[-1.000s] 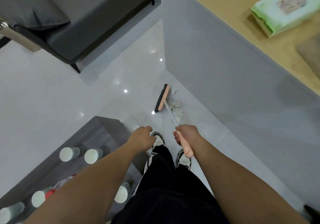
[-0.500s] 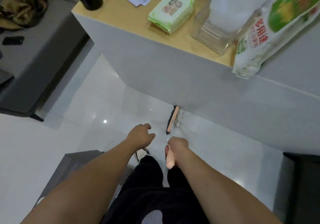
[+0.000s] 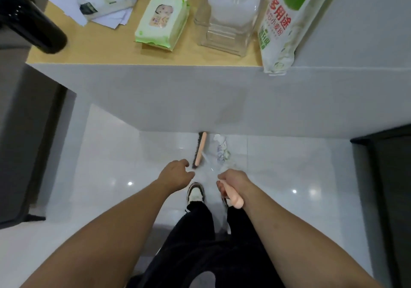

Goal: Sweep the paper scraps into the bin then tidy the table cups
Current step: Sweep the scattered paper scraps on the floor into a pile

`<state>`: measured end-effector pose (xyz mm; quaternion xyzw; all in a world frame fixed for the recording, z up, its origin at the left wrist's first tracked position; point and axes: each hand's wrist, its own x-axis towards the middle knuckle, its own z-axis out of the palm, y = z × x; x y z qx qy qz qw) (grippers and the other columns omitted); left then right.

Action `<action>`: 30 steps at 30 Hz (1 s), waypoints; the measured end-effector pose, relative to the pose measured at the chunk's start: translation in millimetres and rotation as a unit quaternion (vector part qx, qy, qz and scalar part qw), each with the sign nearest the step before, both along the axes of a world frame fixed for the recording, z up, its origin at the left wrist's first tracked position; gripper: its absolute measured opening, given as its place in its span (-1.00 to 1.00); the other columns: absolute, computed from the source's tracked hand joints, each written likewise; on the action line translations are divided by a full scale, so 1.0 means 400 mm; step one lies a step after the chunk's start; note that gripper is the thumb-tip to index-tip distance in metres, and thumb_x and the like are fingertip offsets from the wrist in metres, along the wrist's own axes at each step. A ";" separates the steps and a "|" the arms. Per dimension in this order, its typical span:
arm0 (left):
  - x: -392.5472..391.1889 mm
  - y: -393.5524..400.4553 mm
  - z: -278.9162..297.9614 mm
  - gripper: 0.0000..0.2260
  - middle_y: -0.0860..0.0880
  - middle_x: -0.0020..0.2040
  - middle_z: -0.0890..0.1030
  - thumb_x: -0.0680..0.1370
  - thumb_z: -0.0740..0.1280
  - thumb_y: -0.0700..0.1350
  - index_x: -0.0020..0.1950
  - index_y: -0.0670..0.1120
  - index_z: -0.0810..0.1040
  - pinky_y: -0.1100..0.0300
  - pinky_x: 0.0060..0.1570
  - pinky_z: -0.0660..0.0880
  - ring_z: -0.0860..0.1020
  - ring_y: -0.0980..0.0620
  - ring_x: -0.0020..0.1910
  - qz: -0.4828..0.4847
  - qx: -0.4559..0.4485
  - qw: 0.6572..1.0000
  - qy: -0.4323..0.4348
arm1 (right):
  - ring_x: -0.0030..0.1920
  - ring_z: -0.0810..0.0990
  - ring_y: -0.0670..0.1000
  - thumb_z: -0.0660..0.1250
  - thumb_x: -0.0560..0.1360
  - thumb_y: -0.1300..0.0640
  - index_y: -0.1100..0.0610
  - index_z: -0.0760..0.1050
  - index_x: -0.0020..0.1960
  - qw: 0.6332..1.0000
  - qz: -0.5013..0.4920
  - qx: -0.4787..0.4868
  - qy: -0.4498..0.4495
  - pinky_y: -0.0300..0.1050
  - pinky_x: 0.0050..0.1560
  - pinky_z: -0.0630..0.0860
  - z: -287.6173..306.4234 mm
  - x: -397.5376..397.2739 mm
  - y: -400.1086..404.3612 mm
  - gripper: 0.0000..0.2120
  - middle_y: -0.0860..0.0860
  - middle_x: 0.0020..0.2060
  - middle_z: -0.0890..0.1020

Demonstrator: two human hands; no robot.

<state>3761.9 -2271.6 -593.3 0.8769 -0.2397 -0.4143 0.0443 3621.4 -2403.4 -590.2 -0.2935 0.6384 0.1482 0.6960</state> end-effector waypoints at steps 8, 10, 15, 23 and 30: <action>0.031 -0.115 -0.035 -0.56 -0.11 0.28 0.51 0.53 0.27 0.06 0.37 -0.08 0.42 0.11 0.13 0.38 0.44 -0.08 0.27 -0.183 0.015 0.983 0.009 | -0.62 0.42 0.01 0.30 0.46 0.37 0.28 0.48 -0.02 0.976 -0.213 -0.024 0.048 -0.25 -0.54 0.38 -0.014 -0.146 0.030 -0.90 0.24 -0.20 0.52; 0.009 -0.160 -0.037 -0.56 -0.11 0.29 0.50 0.53 0.27 0.06 0.37 -0.07 0.41 0.11 0.12 0.37 0.43 -0.07 0.27 -0.222 0.012 0.975 0.010 | -0.61 0.43 0.01 0.30 0.48 0.35 0.25 0.47 0.03 0.964 -0.259 -0.026 0.052 -0.26 -0.55 0.39 -0.012 -0.190 0.036 -0.86 0.23 -0.17 0.52; -0.072 -0.258 -0.026 -0.55 -0.10 0.28 0.51 0.53 0.28 0.07 0.37 -0.07 0.42 0.11 0.13 0.37 0.44 -0.07 0.27 -0.300 -0.014 0.954 0.020 | -0.57 0.43 0.02 0.27 0.51 0.36 0.27 0.45 0.00 0.952 -0.297 -0.027 0.069 -0.26 -0.56 0.38 0.002 -0.296 0.025 -0.92 0.22 -0.23 0.53; -0.181 -0.390 -0.008 -0.56 -0.11 0.28 0.49 0.54 0.28 0.09 0.37 -0.07 0.41 0.11 0.14 0.38 0.44 -0.06 0.27 -0.336 -0.025 0.942 0.008 | -0.51 0.39 0.08 0.23 0.47 0.36 0.24 0.41 -0.31 0.935 -0.326 -0.065 0.122 -0.18 -0.47 0.36 0.040 -0.444 -0.092 -0.81 0.12 -0.51 0.47; -0.389 -0.550 0.004 -0.55 -0.09 0.28 0.49 0.54 0.26 0.09 0.38 -0.06 0.40 0.15 0.06 0.37 0.44 -0.05 0.25 -0.410 -0.013 0.912 0.002 | -0.45 0.41 0.03 0.18 0.54 0.29 0.19 0.36 -0.27 0.877 -0.457 -0.035 0.144 -0.22 -0.44 0.31 0.029 -0.726 -0.179 -0.79 0.10 -0.37 0.46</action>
